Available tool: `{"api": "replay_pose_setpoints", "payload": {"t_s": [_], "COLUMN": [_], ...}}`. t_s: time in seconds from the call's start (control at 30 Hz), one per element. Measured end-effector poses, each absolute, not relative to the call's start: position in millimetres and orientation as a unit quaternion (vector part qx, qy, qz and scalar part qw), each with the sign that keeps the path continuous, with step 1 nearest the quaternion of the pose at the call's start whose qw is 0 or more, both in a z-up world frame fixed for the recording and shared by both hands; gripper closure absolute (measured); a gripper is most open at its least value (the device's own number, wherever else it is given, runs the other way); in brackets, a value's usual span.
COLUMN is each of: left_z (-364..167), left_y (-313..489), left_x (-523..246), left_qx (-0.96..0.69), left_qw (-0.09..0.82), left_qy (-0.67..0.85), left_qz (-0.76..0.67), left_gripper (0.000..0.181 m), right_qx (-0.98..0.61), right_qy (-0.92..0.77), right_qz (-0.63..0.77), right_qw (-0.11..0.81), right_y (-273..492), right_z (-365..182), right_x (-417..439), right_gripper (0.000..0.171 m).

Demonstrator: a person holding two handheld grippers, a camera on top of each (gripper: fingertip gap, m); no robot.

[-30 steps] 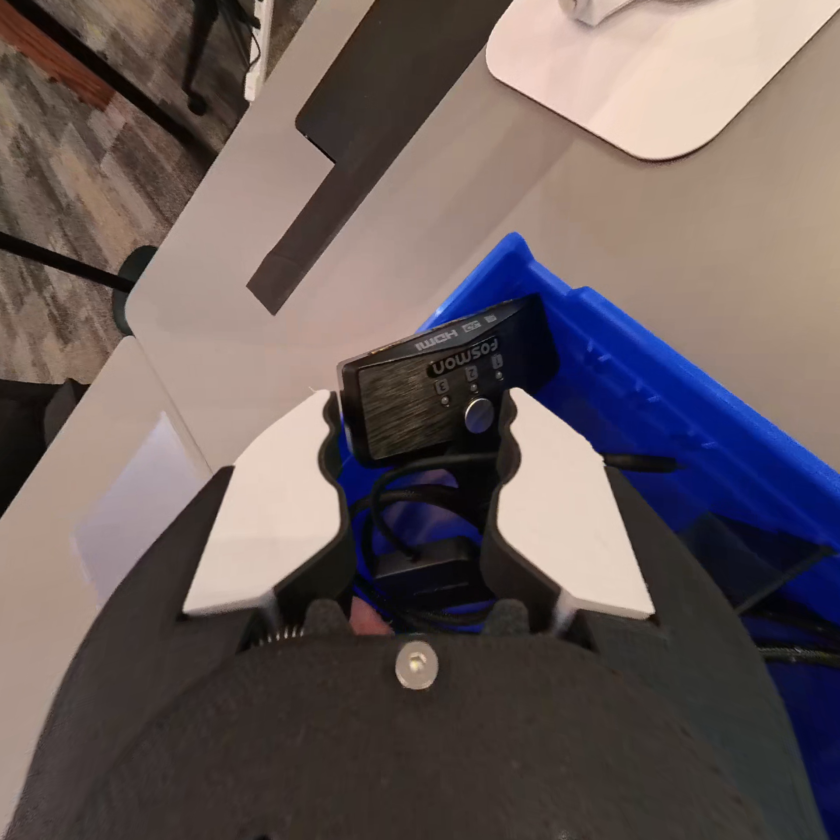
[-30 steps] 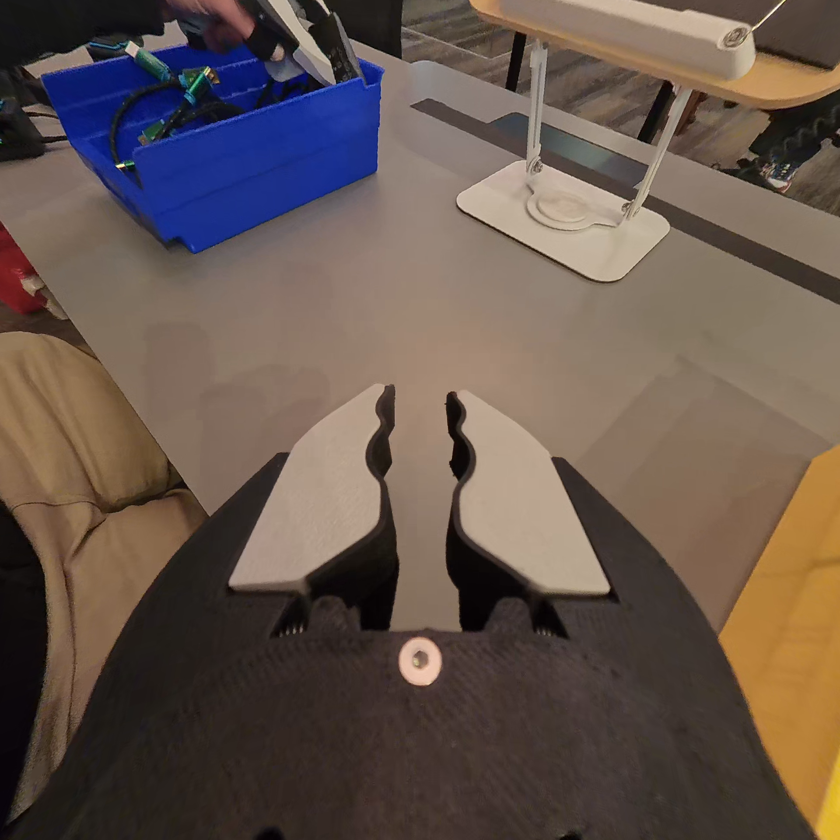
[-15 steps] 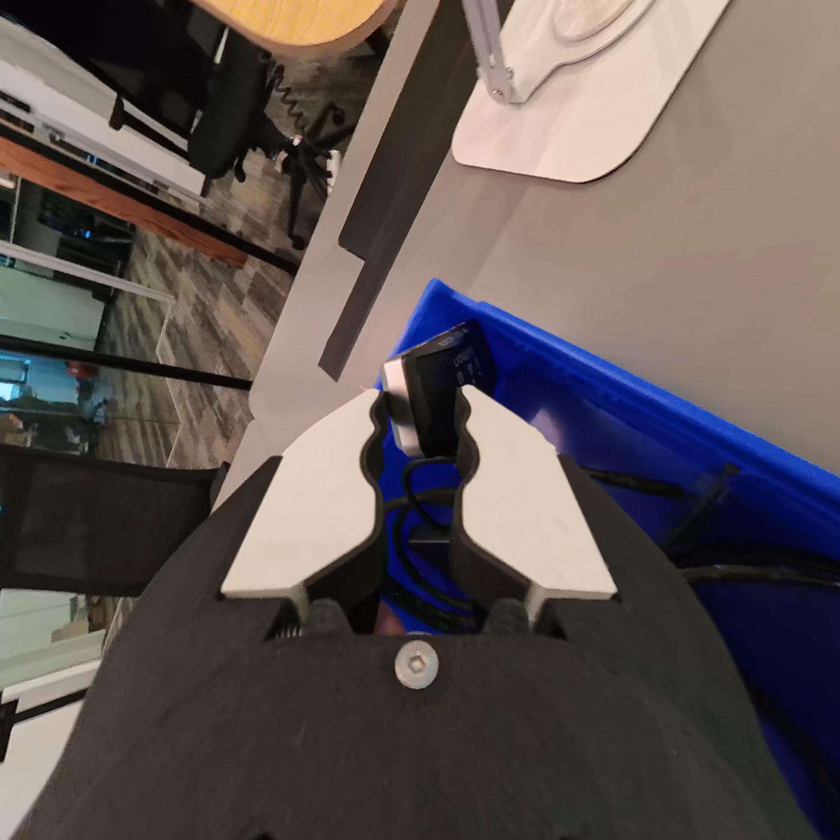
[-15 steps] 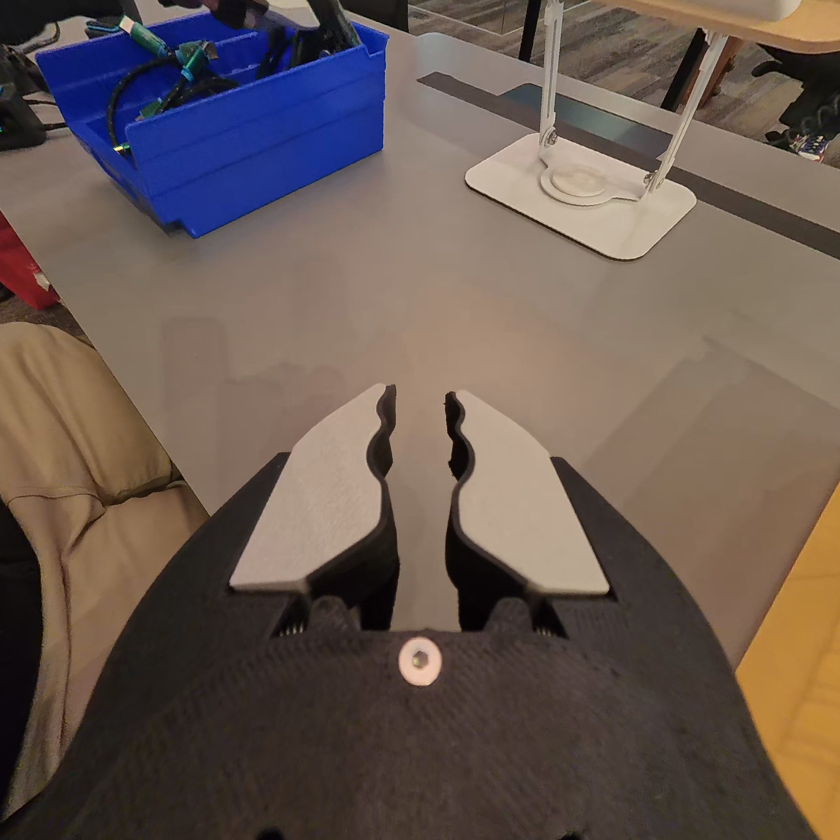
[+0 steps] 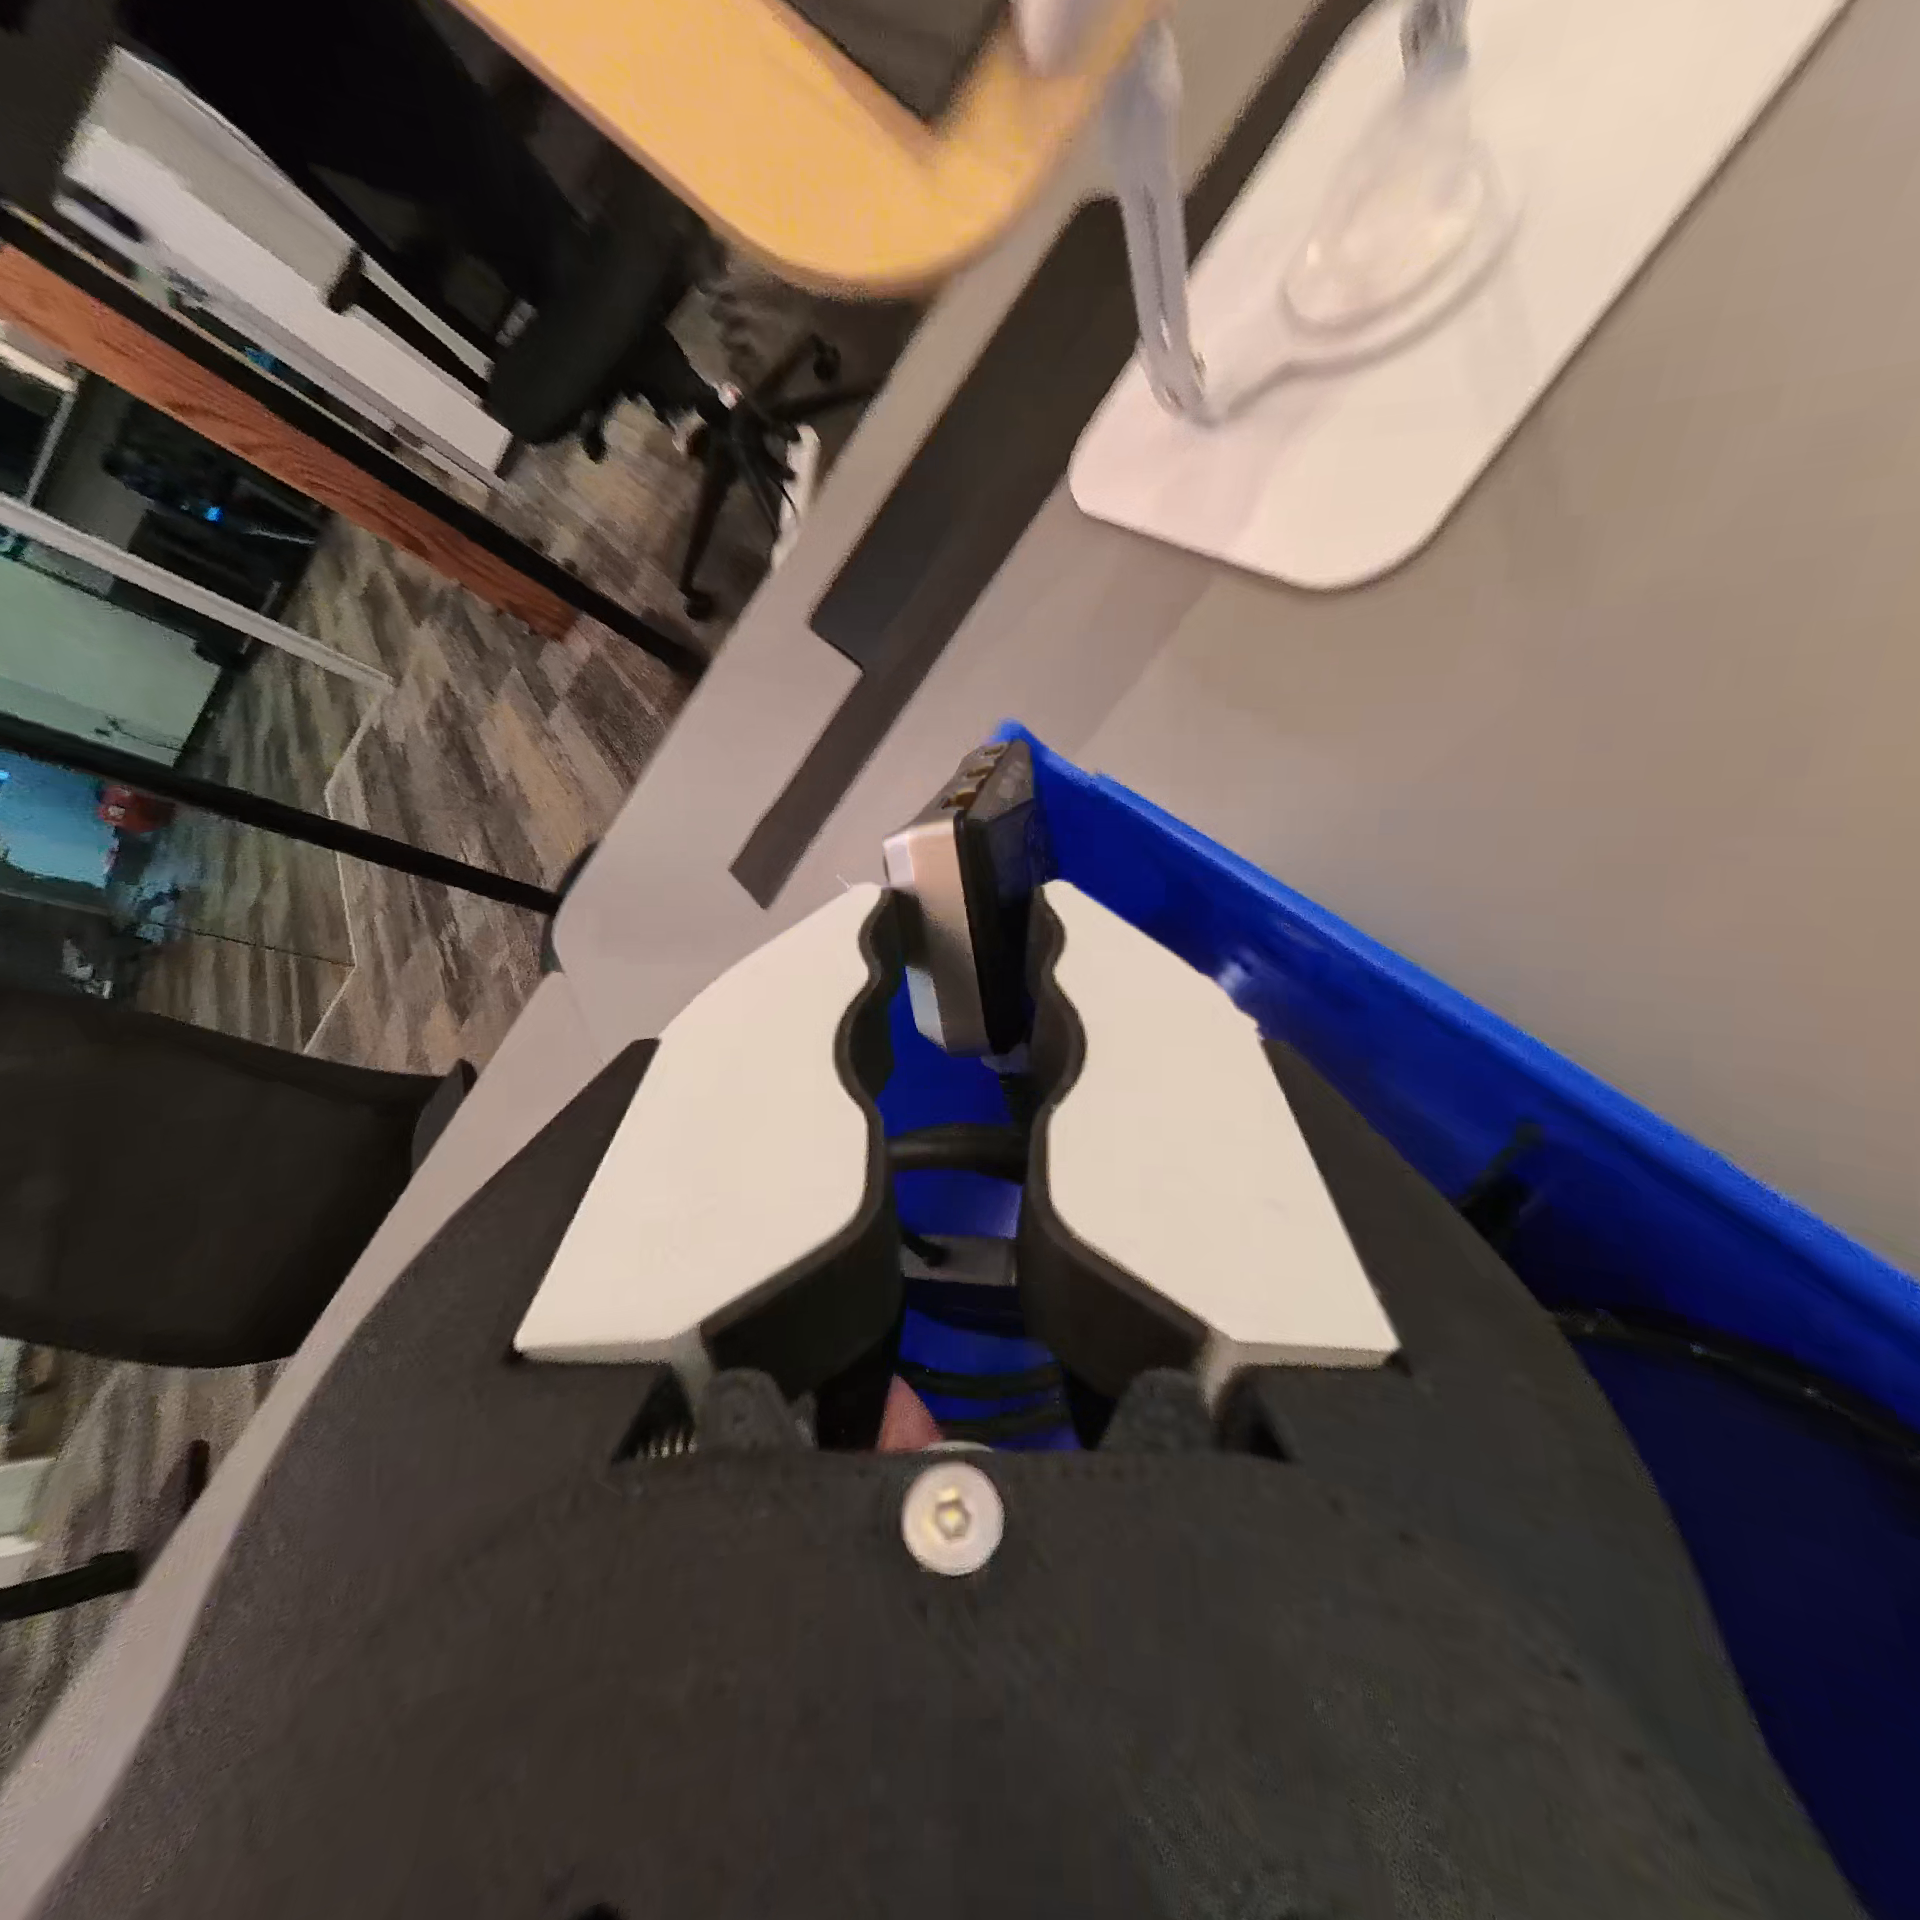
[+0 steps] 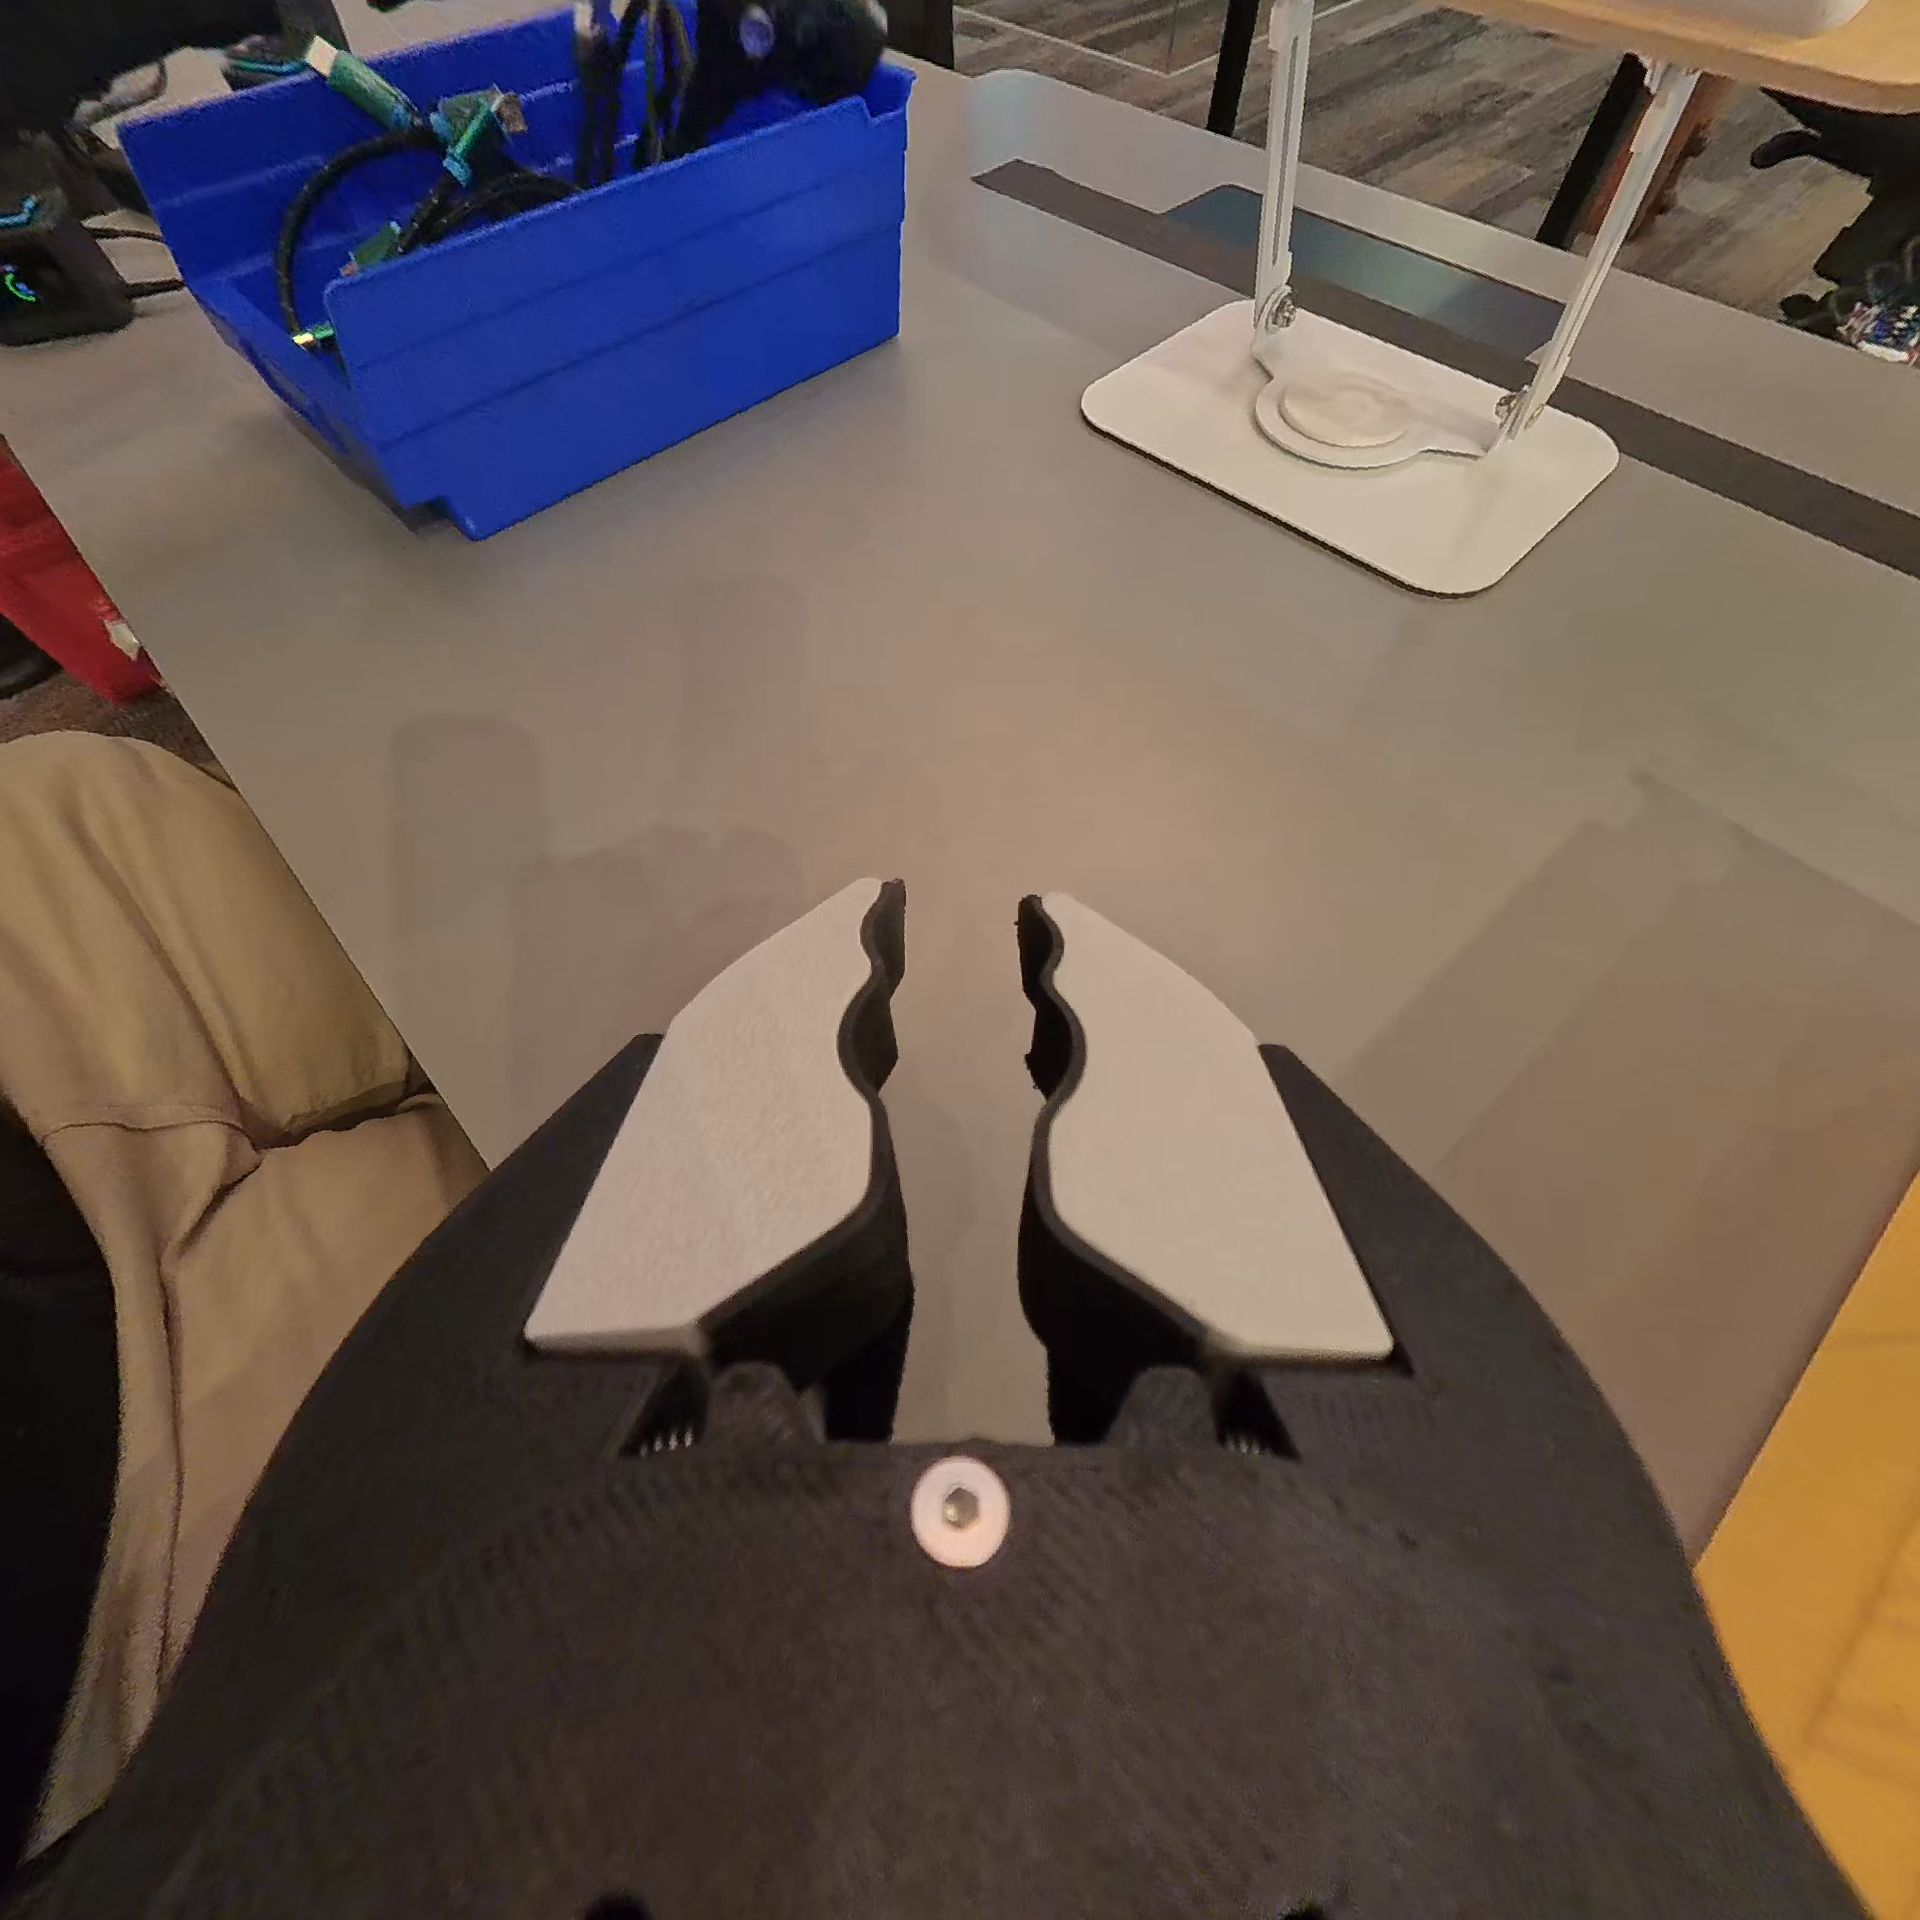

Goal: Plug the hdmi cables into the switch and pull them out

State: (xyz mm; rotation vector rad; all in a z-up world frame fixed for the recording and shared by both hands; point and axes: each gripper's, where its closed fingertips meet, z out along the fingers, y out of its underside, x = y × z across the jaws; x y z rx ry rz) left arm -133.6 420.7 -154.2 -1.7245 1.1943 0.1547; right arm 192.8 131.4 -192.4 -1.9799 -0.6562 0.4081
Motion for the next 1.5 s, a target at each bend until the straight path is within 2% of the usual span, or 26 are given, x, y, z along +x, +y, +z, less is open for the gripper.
{"api": "replay_pose_setpoints", "payload": {"t_s": [0.33, 0.63, 0.87, 1.13, 1.33, 1.5], "left_z": [-34.5, 32.5, 72.2, 79.8, 39.8, 18.7], "left_y": [404.7, 386.5, 357.3, 346.4, 387.3, 404.7], "left_x": [-152.7, -138.9, -93.9, -48.4, -104.2, -129.0], "left_qx": [-0.664, -0.612, -0.574, -0.557, -0.604, -0.654], "left_qw": [0.65, 0.717, 0.741, 0.746, 0.725, 0.662], "left_qy": [0.368, 0.33, 0.328, 0.347, 0.32, 0.364], "left_qz": [-0.027, -0.052, -0.117, -0.116, -0.078, -0.035], "left_gripper": [0.16, 0.161, 0.161, 0.16, 0.161, 0.16], "right_qx": [-0.808, -0.8, -0.777, -0.736, -0.736, -0.739], "right_qy": [-0.283, -0.292, -0.312, -0.357, -0.362, -0.356], "right_qz": [0.177, 0.177, 0.184, 0.197, 0.203, 0.209], "right_qw": [0.487, 0.494, 0.515, 0.541, 0.535, 0.532], "right_y": [130.6, 131.7, 141.4, 161.5, 157.4, 159.3], "right_z": [-188.7, -179.9, -155.5, -117.1, -122.7, -123.9], "right_x": [183.0, 175.5, 151.5, 103.8, 100.0, 101.5], "right_gripper": [0.151, 0.149, 0.142, 0.138, 0.14, 0.141]}}
